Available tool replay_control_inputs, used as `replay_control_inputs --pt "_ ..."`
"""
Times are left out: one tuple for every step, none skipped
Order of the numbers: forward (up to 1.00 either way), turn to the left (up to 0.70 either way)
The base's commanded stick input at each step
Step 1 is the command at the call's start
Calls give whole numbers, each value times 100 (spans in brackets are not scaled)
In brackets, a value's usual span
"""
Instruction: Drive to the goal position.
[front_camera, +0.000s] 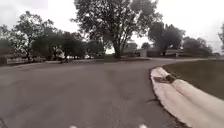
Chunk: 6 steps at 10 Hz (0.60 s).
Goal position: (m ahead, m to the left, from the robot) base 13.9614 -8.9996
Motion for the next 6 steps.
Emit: replay_control_inputs --pt "50 0" --pt "50 0" --pt "50 0" --pt "50 0" --pt "50 0" --pt "50 0"
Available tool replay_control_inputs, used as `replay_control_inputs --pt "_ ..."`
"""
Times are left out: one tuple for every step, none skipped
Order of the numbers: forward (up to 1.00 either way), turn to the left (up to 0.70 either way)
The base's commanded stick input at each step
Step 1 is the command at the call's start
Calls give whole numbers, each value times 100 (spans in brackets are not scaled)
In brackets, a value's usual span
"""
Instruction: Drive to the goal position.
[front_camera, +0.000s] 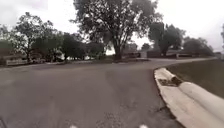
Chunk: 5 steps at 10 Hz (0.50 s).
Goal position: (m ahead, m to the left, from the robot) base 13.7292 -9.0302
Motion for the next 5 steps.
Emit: replay_control_inputs --pt "50 0" --pt "50 0" --pt "50 0" --pt "50 0" --pt "50 0"
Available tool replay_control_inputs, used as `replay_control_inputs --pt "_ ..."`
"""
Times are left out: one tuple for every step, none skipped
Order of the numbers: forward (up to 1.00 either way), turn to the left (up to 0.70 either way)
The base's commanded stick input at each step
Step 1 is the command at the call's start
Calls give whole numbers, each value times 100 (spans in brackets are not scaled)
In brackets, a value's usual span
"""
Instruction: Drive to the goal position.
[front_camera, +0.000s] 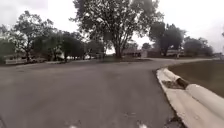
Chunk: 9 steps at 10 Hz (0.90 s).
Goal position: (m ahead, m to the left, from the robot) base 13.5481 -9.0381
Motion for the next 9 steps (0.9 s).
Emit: replay_control_inputs --pt "50 0" --pt "50 0" --pt "50 0" --pt "50 0" --pt "50 0" --pt "50 0" --pt "50 0" --pt "50 0" --pt "50 0"
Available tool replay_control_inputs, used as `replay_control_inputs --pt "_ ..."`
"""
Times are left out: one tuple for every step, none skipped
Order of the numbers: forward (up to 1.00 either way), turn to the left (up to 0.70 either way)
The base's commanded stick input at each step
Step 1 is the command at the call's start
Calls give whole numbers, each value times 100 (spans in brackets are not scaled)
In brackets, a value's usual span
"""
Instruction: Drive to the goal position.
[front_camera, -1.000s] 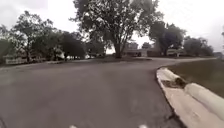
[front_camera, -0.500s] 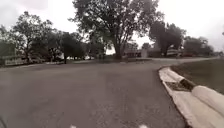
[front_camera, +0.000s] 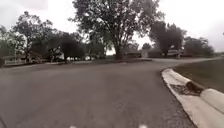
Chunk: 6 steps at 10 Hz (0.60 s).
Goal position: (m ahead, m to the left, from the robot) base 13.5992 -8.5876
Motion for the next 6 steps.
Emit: replay_control_inputs --pt "50 0" --pt "50 0" --pt "50 -20" --pt "50 -48" --pt "50 -50" --pt "50 -50"
